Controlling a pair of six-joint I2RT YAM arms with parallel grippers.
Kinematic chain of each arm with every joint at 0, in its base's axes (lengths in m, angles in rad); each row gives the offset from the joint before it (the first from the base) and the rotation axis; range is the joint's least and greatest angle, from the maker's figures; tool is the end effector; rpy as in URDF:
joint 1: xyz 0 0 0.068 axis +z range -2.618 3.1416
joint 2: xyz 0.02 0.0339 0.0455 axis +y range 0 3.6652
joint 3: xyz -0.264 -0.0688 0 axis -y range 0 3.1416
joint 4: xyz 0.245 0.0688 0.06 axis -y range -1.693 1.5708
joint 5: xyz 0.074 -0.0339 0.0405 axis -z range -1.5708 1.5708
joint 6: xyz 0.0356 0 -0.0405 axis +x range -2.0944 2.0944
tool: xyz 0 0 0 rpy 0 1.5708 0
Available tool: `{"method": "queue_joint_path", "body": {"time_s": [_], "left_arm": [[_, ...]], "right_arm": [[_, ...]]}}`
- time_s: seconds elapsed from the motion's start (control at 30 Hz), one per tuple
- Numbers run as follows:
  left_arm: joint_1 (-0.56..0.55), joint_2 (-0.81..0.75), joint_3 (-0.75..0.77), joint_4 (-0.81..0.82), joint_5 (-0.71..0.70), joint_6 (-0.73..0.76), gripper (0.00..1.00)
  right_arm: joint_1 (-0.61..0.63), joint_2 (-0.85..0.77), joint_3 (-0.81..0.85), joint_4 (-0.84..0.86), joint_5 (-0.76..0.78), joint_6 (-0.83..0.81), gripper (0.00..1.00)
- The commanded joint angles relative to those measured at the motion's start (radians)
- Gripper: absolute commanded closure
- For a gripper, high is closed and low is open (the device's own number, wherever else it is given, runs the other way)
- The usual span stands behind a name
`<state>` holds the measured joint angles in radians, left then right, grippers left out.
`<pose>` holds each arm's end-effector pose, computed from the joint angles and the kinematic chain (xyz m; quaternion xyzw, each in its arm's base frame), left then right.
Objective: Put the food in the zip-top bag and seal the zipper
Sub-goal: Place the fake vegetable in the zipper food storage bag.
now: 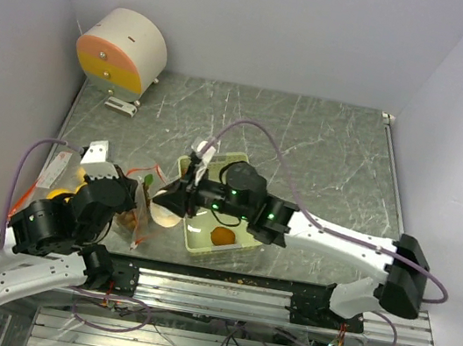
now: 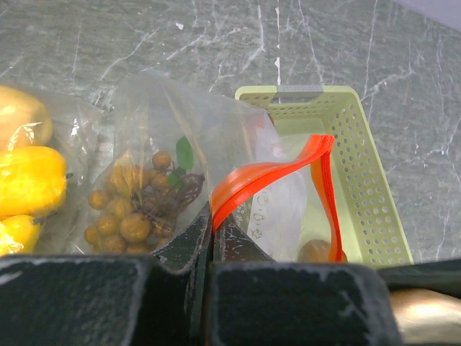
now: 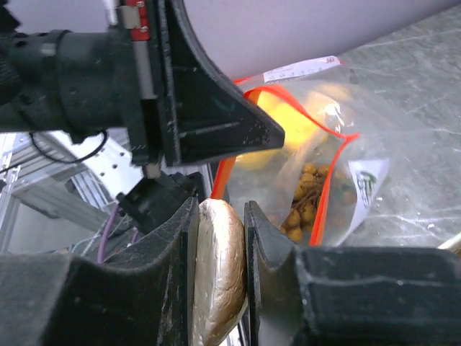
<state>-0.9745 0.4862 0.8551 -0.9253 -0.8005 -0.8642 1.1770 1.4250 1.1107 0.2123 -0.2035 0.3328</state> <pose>0.0646 -0.0497 0.3290 -0.1446 0.8142 -0.1492 0.5421 0.1244 0.3181 0.3449 -0.3646 0.6457 0.5117 0.4339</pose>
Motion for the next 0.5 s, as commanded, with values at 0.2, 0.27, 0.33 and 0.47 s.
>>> {"method": "queue_joint_path", "body": {"time_s": [0.2, 0.27, 0.33, 0.47], "left_arm": [[0.0, 0.015, 0.029, 0.029, 0.066, 0.01, 0.93], [0.0, 0.013, 0.033, 0.024, 0.069, 0.009, 0.93], [0.0, 0.014, 0.032, 0.026, 0.07, 0.013, 0.93], [0.0, 0.018, 0.025, 0.033, 0.065, 0.016, 0.93]], "right_arm": [[0.024, 0.258, 0.119, 0.071, 0.417, -0.005, 1.0], [0.029, 0.281, 0.123, 0.073, 0.502, -0.012, 0.94], [0.035, 0.29, 0.125, 0.074, 0.535, -0.02, 0.76], [0.053, 0.242, 0.097, 0.094, 0.528, -0.055, 0.34]]}}
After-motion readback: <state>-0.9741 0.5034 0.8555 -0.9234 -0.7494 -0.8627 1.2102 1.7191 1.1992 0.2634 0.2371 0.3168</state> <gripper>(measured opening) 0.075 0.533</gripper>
